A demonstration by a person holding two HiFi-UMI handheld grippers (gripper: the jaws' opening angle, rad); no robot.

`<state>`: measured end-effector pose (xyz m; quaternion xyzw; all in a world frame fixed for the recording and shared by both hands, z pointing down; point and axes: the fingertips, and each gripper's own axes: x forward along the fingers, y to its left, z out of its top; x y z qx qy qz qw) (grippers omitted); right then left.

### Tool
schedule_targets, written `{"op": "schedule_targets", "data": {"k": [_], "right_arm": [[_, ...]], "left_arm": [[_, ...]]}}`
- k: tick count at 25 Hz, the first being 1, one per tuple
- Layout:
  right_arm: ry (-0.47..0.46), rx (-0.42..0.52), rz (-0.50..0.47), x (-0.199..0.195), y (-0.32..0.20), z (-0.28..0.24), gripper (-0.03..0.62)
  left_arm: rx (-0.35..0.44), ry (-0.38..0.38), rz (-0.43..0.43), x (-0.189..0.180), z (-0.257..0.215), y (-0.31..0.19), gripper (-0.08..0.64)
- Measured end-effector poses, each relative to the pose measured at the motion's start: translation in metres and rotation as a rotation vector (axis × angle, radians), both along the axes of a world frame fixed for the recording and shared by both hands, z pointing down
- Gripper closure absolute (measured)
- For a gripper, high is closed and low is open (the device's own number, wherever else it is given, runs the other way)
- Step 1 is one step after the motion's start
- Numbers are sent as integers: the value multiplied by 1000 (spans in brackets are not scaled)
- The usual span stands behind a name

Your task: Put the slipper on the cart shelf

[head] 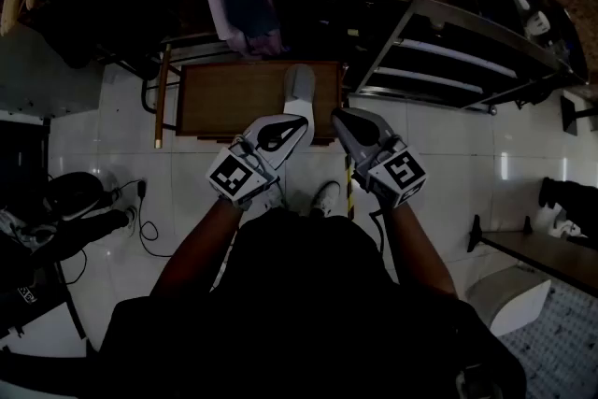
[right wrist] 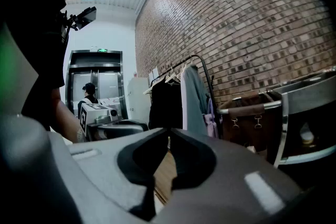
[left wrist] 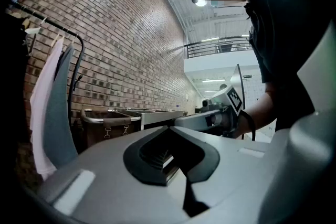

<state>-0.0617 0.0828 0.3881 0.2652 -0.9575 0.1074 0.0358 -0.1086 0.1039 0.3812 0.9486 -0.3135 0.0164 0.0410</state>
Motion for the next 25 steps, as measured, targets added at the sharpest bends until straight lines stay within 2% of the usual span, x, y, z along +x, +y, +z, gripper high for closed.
{"op": "schedule_targets", "data": {"k": [9, 16, 21, 25], "right_arm": [[17, -120, -38, 19, -4, 47, 586], [76, -212, -37, 10, -10, 102, 584], [138, -310, -2, -5, -25, 149, 582], [172, -452, 49, -21, -42, 196, 562]], "left_arm": [[-4, -17, -52, 22, 13, -8, 547], [-30, -22, -55, 12, 24, -15, 546], [-46, -14, -15, -5, 37, -40, 546], [-61, -13, 40, -22, 53, -69, 546]]}}
